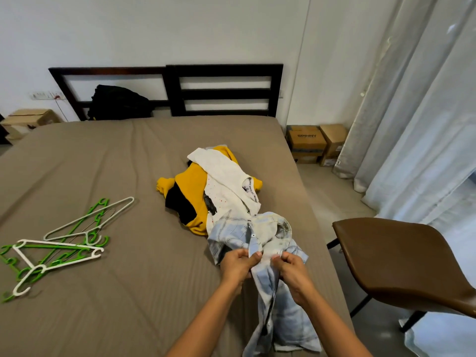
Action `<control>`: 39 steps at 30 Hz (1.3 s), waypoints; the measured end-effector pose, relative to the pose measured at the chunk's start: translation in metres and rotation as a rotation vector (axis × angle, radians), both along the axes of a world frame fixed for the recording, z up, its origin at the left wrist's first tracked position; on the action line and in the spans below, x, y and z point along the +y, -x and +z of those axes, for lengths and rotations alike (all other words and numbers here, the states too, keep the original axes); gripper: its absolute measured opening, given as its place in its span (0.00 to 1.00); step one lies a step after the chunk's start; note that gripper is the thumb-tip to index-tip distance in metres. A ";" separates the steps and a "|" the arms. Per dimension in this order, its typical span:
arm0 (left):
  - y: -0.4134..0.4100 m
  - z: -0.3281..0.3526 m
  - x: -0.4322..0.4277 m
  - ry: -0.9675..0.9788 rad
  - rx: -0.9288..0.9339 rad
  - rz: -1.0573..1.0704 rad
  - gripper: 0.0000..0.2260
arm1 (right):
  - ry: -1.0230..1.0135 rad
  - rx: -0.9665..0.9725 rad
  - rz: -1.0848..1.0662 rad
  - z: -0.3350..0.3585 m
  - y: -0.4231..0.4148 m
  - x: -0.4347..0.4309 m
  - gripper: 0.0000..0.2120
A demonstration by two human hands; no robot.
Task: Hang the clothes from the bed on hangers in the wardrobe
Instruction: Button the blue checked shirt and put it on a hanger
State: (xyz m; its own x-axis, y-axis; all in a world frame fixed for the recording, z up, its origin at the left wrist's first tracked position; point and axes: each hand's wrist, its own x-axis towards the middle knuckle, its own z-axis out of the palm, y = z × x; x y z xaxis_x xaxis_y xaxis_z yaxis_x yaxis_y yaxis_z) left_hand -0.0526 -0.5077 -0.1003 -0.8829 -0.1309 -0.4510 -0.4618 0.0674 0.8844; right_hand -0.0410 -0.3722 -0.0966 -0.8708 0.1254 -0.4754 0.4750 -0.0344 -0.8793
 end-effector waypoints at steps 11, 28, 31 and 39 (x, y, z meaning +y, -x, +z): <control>0.003 0.018 0.000 0.024 0.121 0.113 0.10 | -0.055 0.259 -0.282 0.026 -0.004 -0.001 0.03; 0.001 0.039 0.002 -0.138 0.084 0.057 0.04 | -0.167 0.481 -0.229 0.046 -0.014 -0.008 0.05; 0.000 0.040 0.001 -0.074 0.143 -0.010 0.03 | -0.154 0.490 -0.039 0.047 -0.012 -0.007 0.06; -0.007 0.039 -0.002 -0.126 0.141 -0.065 0.04 | -0.173 0.433 0.049 0.043 -0.012 -0.007 0.01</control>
